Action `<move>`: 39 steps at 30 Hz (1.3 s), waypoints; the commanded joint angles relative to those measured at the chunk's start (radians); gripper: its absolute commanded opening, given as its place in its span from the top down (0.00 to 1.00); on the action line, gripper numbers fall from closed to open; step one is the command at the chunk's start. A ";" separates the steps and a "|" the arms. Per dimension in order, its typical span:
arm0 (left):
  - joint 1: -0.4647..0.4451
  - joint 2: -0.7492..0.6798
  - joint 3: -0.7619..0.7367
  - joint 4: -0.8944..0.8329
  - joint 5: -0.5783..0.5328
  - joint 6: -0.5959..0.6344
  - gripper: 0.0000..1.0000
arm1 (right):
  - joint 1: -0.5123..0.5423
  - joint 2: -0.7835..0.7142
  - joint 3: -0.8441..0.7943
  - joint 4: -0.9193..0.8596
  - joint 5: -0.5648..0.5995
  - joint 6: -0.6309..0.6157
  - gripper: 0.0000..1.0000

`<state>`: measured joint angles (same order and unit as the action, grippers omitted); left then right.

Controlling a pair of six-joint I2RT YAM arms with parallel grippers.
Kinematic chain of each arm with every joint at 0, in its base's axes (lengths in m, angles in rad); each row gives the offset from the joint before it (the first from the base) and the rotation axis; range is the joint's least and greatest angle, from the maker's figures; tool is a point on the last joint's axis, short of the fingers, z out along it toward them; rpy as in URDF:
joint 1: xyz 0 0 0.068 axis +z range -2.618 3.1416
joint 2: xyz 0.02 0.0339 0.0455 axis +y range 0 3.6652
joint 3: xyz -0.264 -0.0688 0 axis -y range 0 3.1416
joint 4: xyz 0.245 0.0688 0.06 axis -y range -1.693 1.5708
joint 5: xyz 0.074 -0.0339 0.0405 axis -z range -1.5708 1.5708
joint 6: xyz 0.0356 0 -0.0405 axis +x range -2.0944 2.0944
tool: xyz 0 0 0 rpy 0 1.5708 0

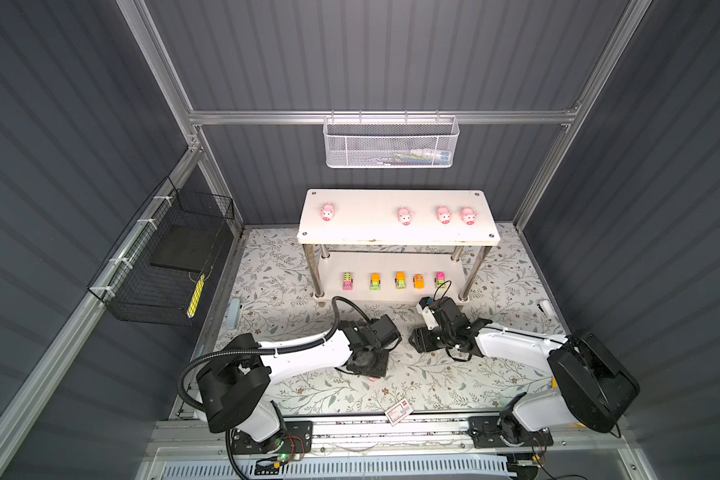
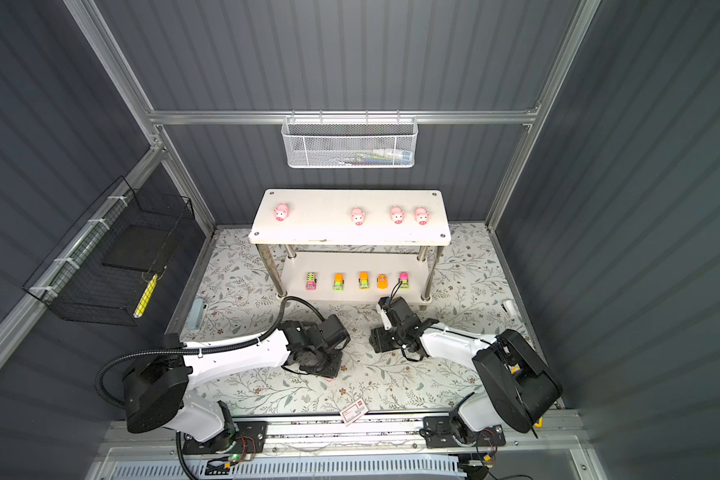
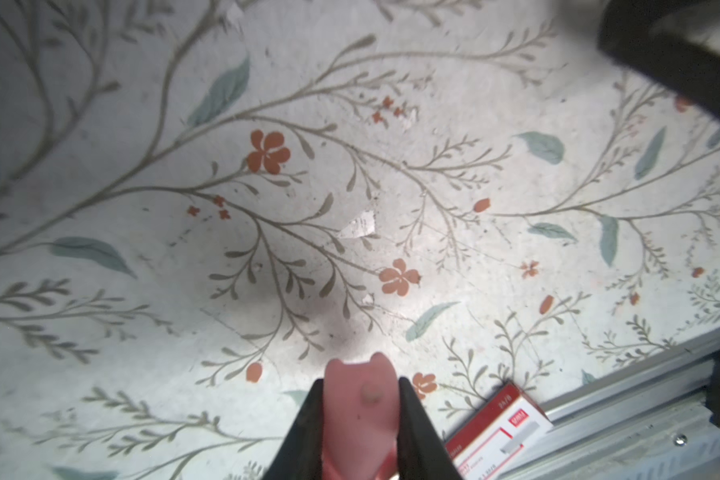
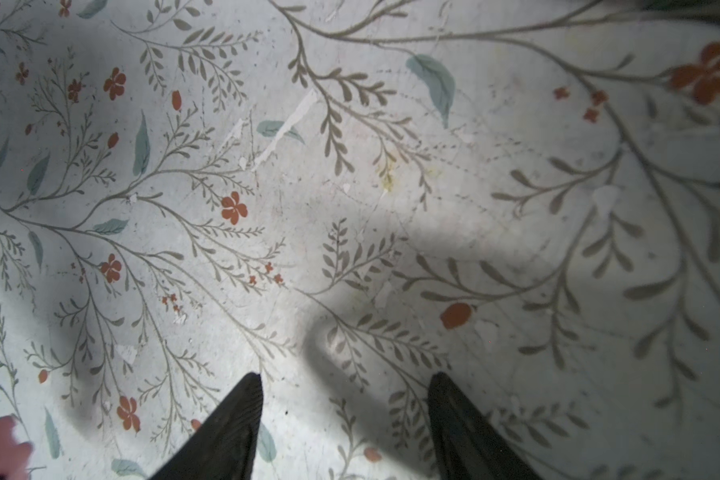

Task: Place and organize the plastic toys onto the shelf
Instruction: 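Lift the pig with the left gripper up over the shelf top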

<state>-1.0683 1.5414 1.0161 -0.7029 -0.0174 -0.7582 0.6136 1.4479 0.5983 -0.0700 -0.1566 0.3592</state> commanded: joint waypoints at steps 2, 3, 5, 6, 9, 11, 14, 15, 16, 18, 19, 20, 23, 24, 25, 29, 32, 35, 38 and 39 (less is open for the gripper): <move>0.008 -0.056 0.227 -0.262 -0.084 0.090 0.71 | -0.007 0.012 -0.019 0.003 -0.009 0.007 0.34; 0.019 -0.059 0.288 -0.302 -0.092 0.107 0.72 | -0.008 0.013 -0.021 0.004 -0.010 0.007 0.34; 0.051 -0.060 0.427 -0.402 -0.107 0.132 0.72 | -0.009 0.011 -0.023 0.007 -0.011 0.007 0.34; 0.074 -0.060 0.496 -0.435 -0.107 0.145 0.72 | -0.008 0.012 -0.025 0.009 -0.013 0.007 0.34; 0.137 -0.046 0.683 -0.513 -0.113 0.188 0.72 | -0.009 0.012 -0.026 0.016 -0.017 0.007 0.34; 0.172 -0.017 0.816 -0.570 -0.130 0.221 0.72 | -0.011 0.013 -0.026 0.020 -0.017 0.005 0.34; 0.212 0.038 0.999 -0.632 -0.150 0.275 0.72 | -0.011 0.020 -0.022 0.024 -0.021 0.004 0.34; 0.223 0.057 1.058 -0.646 -0.149 0.291 0.72 | -0.010 0.020 -0.020 0.025 -0.023 0.002 0.34; 0.232 0.075 1.109 -0.657 -0.153 0.303 0.72 | -0.010 0.021 -0.020 0.031 -0.023 0.001 0.34; 0.249 0.106 1.195 -0.665 -0.155 0.326 0.72 | -0.011 0.025 -0.020 0.036 -0.023 0.001 0.34; 0.259 0.124 1.234 -0.670 -0.154 0.336 0.72 | -0.012 0.028 -0.020 0.039 -0.026 0.001 0.34; 0.268 0.140 1.269 -0.672 -0.153 0.346 0.72 | -0.012 0.029 -0.019 0.040 -0.028 0.000 0.34; 0.296 0.200 1.386 -0.696 -0.149 0.378 0.72 | -0.011 0.029 -0.021 0.044 -0.029 -0.003 0.34; 0.311 0.221 1.423 -0.700 -0.149 0.388 0.72 | -0.012 0.028 -0.020 0.045 -0.030 -0.004 0.34; 0.325 0.235 1.451 -0.699 -0.147 0.396 0.72 | -0.012 0.029 -0.022 0.046 -0.032 -0.006 0.34; 0.379 0.285 1.515 -0.664 -0.124 0.420 0.72 | -0.014 0.039 -0.020 0.049 -0.039 -0.010 0.34; 0.419 0.306 1.518 -0.615 -0.098 0.425 0.72 | -0.014 0.043 -0.016 0.049 -0.039 -0.011 0.34; 0.447 0.327 1.524 -0.562 -0.055 0.430 0.71 | -0.013 0.043 -0.017 0.049 -0.038 -0.010 0.34; 0.465 0.357 1.544 -0.525 -0.027 0.434 0.71 | -0.013 0.046 -0.015 0.047 -0.039 -0.010 0.34; 0.471 0.371 1.559 -0.520 -0.018 0.435 0.71 | -0.014 0.048 -0.014 0.047 -0.038 -0.009 0.34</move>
<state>-0.6064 1.8885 2.5309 -1.2736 -0.0910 -0.3504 0.6029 1.4693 0.5892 0.0013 -0.1886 0.3557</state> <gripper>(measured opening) 0.292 0.658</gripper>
